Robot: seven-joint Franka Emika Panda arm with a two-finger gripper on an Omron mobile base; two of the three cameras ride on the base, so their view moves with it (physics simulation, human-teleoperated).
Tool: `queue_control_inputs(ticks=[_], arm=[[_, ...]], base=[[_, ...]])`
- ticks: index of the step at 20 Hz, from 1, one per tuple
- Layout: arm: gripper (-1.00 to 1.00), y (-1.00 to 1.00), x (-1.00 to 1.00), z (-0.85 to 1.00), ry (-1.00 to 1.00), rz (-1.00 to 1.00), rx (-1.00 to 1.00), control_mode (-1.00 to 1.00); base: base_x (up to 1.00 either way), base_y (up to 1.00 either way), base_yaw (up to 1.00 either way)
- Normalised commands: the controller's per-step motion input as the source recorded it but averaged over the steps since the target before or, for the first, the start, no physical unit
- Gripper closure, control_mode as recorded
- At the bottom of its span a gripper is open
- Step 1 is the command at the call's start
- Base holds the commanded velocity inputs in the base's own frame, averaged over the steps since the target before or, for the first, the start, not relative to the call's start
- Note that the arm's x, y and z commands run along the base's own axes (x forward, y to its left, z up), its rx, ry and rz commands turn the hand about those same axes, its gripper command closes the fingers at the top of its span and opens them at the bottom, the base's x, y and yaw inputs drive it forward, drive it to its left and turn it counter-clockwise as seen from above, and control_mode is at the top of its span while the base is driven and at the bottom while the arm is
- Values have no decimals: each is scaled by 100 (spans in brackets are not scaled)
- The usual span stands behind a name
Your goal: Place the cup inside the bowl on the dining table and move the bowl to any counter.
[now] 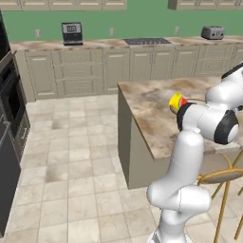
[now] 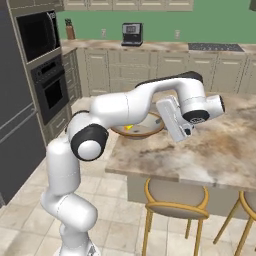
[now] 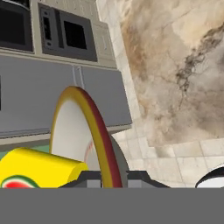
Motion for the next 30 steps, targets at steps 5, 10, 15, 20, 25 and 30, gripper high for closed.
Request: queue_control_inputs(ticks=[5, 10, 15, 20, 25, 30], arm=[[100, 0, 0, 0, 0, 0, 0, 100], [100, 0, 0, 0, 0, 0, 0, 100], [100, 0, 0, 0, 0, 0, 0, 100], [100, 0, 0, 0, 0, 0, 0, 100], [100, 0, 0, 0, 0, 0, 0, 100], [100, 0, 0, 0, 0, 0, 0, 100]], base=[[-5, 53, 0], [-1, 59, 0], [0, 59, 0], [0, 63, 0], [0, 55, 0], [8, 24, 0]])
